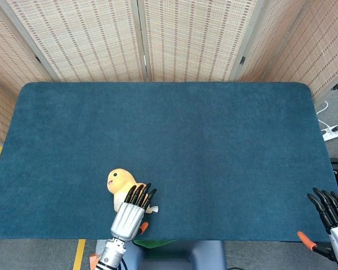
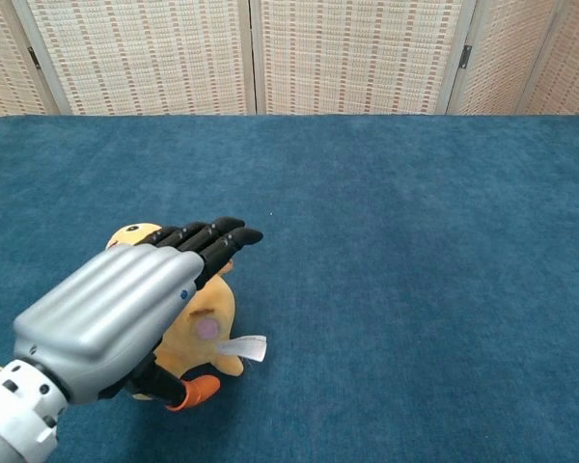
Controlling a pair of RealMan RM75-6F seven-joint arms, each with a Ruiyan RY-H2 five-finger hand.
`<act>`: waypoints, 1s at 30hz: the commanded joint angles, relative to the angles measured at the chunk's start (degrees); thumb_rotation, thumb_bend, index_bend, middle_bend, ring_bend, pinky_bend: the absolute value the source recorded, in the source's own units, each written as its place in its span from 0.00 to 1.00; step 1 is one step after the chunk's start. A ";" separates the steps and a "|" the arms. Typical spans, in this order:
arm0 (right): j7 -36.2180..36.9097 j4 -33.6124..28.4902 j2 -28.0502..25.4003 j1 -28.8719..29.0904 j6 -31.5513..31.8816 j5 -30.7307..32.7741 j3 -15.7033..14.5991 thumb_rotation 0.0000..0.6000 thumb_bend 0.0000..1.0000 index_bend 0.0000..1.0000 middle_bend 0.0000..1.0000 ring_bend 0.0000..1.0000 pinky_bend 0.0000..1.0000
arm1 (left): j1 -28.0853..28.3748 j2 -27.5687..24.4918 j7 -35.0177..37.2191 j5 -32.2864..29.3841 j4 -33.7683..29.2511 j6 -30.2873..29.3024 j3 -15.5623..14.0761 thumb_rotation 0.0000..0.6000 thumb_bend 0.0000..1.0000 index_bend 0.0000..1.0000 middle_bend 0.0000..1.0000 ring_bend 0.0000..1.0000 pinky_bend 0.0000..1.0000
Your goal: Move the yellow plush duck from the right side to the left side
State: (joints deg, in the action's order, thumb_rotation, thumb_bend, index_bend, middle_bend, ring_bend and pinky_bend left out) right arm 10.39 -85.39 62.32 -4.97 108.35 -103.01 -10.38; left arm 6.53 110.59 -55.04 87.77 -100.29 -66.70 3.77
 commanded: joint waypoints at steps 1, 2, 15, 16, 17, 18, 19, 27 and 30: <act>-0.68 0.27 -0.17 -0.34 -0.26 -0.51 0.13 1.00 0.17 0.00 0.00 0.00 0.00 | 1.11 2.76 1.57 -1.88 5.18 -1.05 1.29 1.00 0.23 0.12 0.06 0.02 0.17; -1.27 0.36 -0.16 -0.52 -0.39 -0.78 0.17 1.00 0.18 0.00 0.00 0.00 0.00 | 1.27 3.22 3.04 -1.86 6.63 -1.69 1.39 1.00 0.24 0.15 0.08 0.04 0.20; -1.89 0.18 -0.54 -2.92 2.07 -4.32 0.49 1.00 0.19 0.00 0.00 0.00 0.00 | 2.38 2.40 14.97 5.71 17.47 -11.30 -0.85 1.00 0.40 0.56 0.52 0.44 0.65; -2.09 0.23 -0.52 -3.13 2.26 -4.70 0.49 1.00 0.19 0.00 0.00 0.00 0.00 | 2.34 2.31 15.46 6.32 18.50 -12.23 -1.12 1.00 0.44 0.60 0.56 0.47 0.69; -2.16 0.24 -0.51 -3.26 2.40 -4.94 0.51 1.00 0.19 0.00 0.00 0.00 0.00 | 2.27 2.24 15.91 6.68 19.12 -12.82 -1.40 1.00 0.47 0.63 0.59 0.50 0.72; -2.22 0.28 -0.47 -3.42 2.51 -5.18 0.57 1.00 0.19 0.00 0.00 0.00 0.00 | 2.16 2.24 16.69 7.17 19.95 -13.71 -1.73 1.00 0.49 0.64 0.61 0.51 0.74; -2.28 0.35 -0.45 -3.52 2.56 -5.37 0.58 1.00 0.19 0.00 0.00 0.00 0.00 | 2.10 2.25 17.13 7.69 20.76 -14.45 -1.98 1.00 0.53 0.67 0.65 0.54 0.77; -2.68 0.70 -0.25 -4.54 3.21 -7.14 0.57 1.00 0.19 0.00 0.00 0.00 0.00 | 1.98 0.12 20.06 15.26 27.24 -22.62 -4.88 1.00 0.66 0.72 0.71 0.59 0.83; -2.95 0.63 -0.15 -4.82 3.09 -7.34 0.65 1.00 0.19 0.00 0.00 0.00 0.00 | 3.30 -3.08 19.62 20.76 30.02 -25.88 -6.09 1.00 0.66 0.72 0.71 0.59 0.83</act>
State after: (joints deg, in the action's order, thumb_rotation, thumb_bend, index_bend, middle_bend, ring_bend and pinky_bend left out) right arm 7.47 -84.73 62.15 -9.75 111.48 -110.33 -9.75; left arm 8.80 110.25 -35.50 104.30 -72.81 -89.66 -0.94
